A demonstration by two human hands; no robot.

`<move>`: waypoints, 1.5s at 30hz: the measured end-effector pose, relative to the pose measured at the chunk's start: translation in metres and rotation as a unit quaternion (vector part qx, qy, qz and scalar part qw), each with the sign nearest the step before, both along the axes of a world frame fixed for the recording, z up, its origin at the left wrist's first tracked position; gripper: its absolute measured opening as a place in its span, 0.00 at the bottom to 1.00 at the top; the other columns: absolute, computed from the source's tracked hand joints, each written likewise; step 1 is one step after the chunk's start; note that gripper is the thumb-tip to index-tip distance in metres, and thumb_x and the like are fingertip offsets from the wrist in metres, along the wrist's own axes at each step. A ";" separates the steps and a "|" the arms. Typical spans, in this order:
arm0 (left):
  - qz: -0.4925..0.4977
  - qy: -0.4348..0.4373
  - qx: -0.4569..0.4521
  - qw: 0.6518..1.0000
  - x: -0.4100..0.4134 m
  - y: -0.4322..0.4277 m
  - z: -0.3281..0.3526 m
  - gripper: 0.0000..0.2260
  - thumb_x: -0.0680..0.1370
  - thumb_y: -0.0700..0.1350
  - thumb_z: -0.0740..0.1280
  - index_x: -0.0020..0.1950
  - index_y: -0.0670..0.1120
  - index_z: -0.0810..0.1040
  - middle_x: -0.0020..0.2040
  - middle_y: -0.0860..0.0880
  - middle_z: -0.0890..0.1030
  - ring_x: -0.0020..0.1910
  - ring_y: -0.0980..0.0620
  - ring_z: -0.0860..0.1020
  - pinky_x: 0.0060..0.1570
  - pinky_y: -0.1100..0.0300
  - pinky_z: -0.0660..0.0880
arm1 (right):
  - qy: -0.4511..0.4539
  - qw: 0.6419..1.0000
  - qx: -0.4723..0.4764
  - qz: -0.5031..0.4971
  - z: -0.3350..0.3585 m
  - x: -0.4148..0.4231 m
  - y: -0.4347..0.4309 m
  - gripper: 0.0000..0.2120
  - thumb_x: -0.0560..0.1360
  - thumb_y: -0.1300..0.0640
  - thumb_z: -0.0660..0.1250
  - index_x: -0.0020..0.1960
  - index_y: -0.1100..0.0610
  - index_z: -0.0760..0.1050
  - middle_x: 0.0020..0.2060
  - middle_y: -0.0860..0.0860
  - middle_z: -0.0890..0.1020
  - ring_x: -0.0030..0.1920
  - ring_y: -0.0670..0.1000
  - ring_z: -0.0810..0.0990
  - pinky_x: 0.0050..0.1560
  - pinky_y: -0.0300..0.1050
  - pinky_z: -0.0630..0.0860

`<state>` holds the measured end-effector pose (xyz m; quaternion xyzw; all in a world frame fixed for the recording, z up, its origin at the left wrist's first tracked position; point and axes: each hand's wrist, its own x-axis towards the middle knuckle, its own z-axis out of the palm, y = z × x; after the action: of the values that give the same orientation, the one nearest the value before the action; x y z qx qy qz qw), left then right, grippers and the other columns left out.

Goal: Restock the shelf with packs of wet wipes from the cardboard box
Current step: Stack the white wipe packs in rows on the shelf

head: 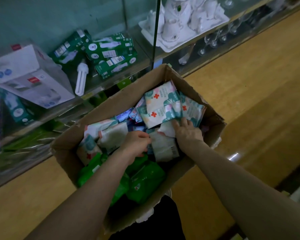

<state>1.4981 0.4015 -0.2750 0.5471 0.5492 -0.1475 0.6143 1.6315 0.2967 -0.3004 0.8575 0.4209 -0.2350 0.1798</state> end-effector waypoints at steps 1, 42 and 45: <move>0.007 -0.001 -0.002 1.000 0.000 0.000 -0.001 0.03 0.78 0.42 0.65 0.50 0.48 0.78 0.46 0.45 0.79 0.39 0.51 0.77 0.37 0.60 0.74 | 0.001 1.000 0.006 -0.001 0.000 0.002 0.001 0.25 0.80 0.56 0.59 0.74 0.54 0.54 0.67 0.58 0.63 0.68 0.59 0.66 0.56 0.53 0.73; 0.205 -0.086 0.051 0.974 -0.003 0.002 0.047 0.14 0.77 0.38 0.66 0.63 0.42 0.76 0.54 0.42 0.81 0.45 0.44 0.79 0.35 0.58 0.75 | 0.309 0.803 0.276 -0.428 0.064 -0.012 -0.019 0.16 0.76 0.52 0.67 0.58 0.62 0.75 0.53 0.59 0.80 0.54 0.60 0.79 0.55 0.60 0.77; 0.191 -0.143 0.043 0.970 0.019 -0.023 0.089 0.13 0.77 0.36 0.66 0.61 0.41 0.77 0.51 0.42 0.80 0.39 0.46 0.79 0.36 0.57 0.75 | 0.266 0.742 0.402 -0.466 0.116 -0.010 -0.043 0.08 0.75 0.51 0.67 0.47 0.55 0.78 0.42 0.55 0.82 0.43 0.58 0.83 0.45 0.61 0.80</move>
<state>1.5171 0.3788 -0.1862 0.4733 0.5560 0.0760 0.6790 1.6214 0.2539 -0.1848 0.8421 0.0545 -0.3167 -0.4331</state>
